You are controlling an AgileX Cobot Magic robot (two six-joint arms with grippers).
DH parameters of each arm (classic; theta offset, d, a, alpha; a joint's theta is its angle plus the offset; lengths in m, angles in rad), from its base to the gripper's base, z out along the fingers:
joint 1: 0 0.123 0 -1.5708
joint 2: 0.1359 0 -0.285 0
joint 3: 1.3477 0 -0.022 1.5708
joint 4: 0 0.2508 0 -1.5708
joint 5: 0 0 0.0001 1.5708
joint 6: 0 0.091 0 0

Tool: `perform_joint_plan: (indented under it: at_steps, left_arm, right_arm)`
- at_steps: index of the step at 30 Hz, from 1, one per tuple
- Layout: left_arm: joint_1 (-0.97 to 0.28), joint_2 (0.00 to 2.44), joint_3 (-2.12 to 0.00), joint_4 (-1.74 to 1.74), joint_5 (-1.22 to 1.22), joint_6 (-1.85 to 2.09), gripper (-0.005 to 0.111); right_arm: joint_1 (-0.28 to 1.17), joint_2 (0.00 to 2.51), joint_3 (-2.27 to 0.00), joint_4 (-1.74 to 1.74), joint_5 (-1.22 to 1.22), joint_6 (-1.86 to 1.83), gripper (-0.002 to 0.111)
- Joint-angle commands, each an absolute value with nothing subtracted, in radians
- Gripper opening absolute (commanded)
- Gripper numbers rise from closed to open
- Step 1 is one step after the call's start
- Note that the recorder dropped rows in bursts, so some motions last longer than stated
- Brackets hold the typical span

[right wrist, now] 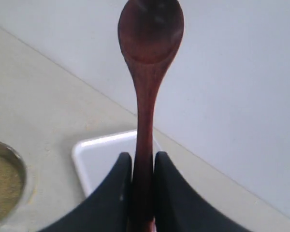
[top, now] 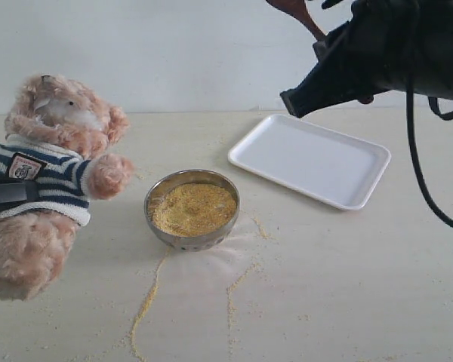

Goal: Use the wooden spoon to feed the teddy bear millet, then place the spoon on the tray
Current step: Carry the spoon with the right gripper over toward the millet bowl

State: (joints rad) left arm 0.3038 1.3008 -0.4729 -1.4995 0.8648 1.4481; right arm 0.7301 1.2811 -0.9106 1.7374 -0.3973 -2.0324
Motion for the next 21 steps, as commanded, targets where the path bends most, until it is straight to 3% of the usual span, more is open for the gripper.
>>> perform_joint_plan:
  at_steps: [1,5,17,21]
  left_arm:
    - [0.306,1.301,-0.471,-1.521,0.879,1.452,0.005]
    - [0.306,1.301,-0.471,-1.521,0.879,1.452,0.005]
    - [0.306,1.301,-0.471,-1.541,0.862,1.452,0.005]
    - [0.306,1.301,-0.471,-1.545,0.857,1.452,0.005]
  right_arm:
    - [0.663,1.396,-0.931,1.639,-0.648,-2.131,0.000]
    - [0.605,1.500,-0.931,1.470,-0.972,-2.131,0.000]
    - [0.582,1.594,-0.931,1.245,-0.614,-2.131,0.000]
    - [0.563,1.640,-0.931,1.094,-0.976,-2.128,0.000]
